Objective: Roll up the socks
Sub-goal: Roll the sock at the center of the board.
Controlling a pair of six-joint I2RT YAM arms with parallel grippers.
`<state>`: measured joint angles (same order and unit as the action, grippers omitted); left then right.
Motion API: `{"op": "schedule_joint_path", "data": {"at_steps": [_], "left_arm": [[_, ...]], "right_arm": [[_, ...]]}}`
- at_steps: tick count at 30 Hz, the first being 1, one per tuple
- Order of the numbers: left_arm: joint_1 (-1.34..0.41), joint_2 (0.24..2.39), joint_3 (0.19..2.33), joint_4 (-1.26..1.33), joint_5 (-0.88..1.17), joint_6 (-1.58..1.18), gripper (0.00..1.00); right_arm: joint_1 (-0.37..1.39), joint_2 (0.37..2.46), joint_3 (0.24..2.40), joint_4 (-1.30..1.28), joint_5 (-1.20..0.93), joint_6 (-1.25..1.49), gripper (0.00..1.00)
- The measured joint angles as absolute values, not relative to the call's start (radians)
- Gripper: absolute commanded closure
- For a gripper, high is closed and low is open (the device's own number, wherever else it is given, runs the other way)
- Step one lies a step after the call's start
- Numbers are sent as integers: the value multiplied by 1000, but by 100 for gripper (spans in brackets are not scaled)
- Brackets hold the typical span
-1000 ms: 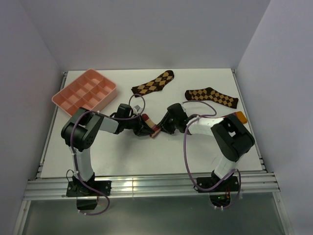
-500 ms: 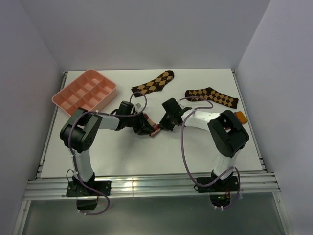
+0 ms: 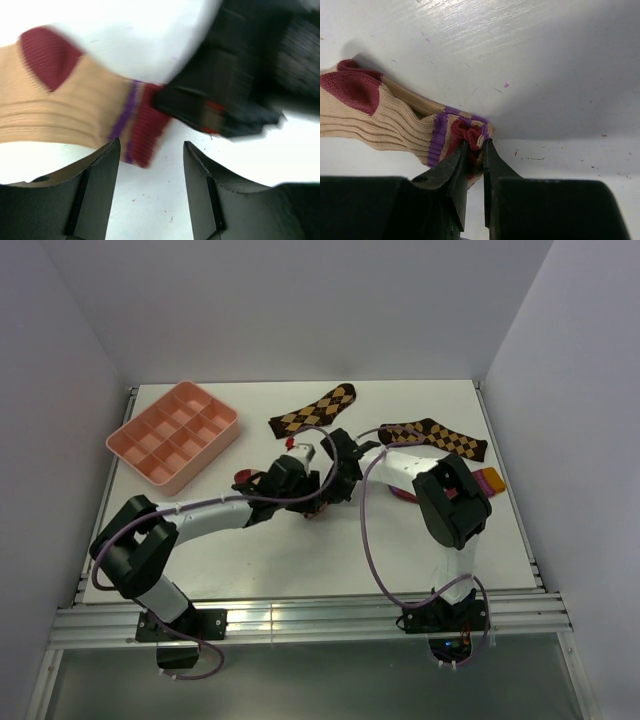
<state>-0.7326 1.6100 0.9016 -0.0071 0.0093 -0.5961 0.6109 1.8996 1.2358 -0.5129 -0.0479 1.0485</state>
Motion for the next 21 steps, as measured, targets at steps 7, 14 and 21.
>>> {"op": "schedule_joint_path", "data": {"at_steps": [7,14,21], "left_arm": [[-944,1595,900,40,-234,-395,42],[-989,1637,900,96,-408,-312,44],[-1057,1702,901,100,-444,-247,51]], "right_arm": [[611,1919,1270,-550,-55,1019,100],[604,1920,1270,-559,-78,1008,100],[601,1921,1270,-561,-87,1004,100]]}}
